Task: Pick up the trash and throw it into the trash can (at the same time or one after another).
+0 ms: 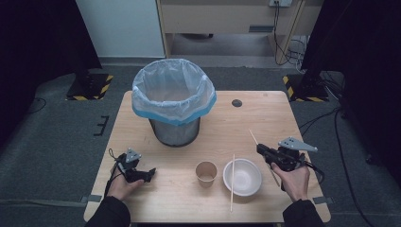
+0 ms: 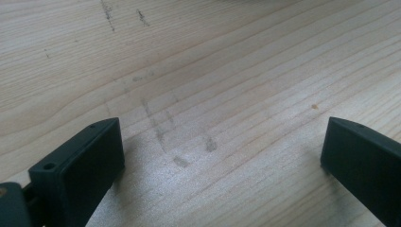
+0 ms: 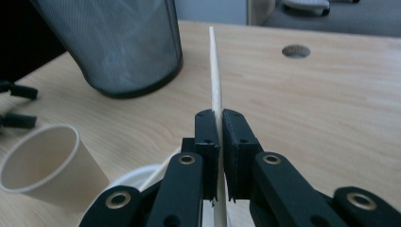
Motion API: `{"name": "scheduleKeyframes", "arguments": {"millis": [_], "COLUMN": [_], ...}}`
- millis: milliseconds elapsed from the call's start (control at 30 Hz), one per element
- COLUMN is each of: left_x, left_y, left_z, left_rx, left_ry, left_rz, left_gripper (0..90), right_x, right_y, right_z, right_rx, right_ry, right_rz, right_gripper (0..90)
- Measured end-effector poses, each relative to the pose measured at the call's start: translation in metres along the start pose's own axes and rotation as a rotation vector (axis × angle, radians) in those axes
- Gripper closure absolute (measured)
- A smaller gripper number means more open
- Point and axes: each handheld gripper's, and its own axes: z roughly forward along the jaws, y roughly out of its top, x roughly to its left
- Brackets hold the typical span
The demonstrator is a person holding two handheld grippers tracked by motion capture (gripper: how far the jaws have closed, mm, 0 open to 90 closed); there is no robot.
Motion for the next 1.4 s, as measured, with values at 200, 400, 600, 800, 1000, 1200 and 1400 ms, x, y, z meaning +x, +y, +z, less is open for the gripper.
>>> {"name": "scheduleKeyframes", "arguments": {"millis": [200, 400, 600, 800, 1000, 1200, 1400], "left_x": [0.0, 0.0, 0.0, 0.0, 0.0, 0.0, 0.0], "left_y": [0.0, 0.0, 0.0, 0.0, 0.0, 0.0, 0.0], "left_z": [0.0, 0.0, 0.0, 0.0, 0.0, 0.0, 0.0], "left_rx": [0.0, 0.0, 0.0, 0.0, 0.0, 0.0, 0.0], "left_ry": [0.0, 0.0, 0.0, 0.0, 0.0, -0.001, -0.001], "left_rz": [0.0, 0.0, 0.0, 0.001, 0.001, 0.001, 0.001], "left_gripper": [0.0, 0.0, 0.0, 0.0, 0.0, 0.0, 0.0], "right_x": [0.002, 0.002, 0.004, 0.01, 0.016, 0.023, 0.03], "right_y": [0.013, 0.036, 0.053, 0.068, 0.083, 0.103, 0.12], "right_z": [-0.006, -0.015, -0.018, -0.019, -0.02, -0.021, -0.018], "right_rx": [-0.066, -0.159, -0.215, -0.279, -0.328, -0.364, -0.395], "right_ry": [0.017, 0.035, 0.044, 0.056, 0.067, 0.082, 0.096], "right_rz": [0.014, 0.03, 0.027, 0.026, 0.009, -0.003, -0.018], "right_gripper": [85.6, 85.6, 85.6, 85.6, 85.6, 85.6, 85.6]}}
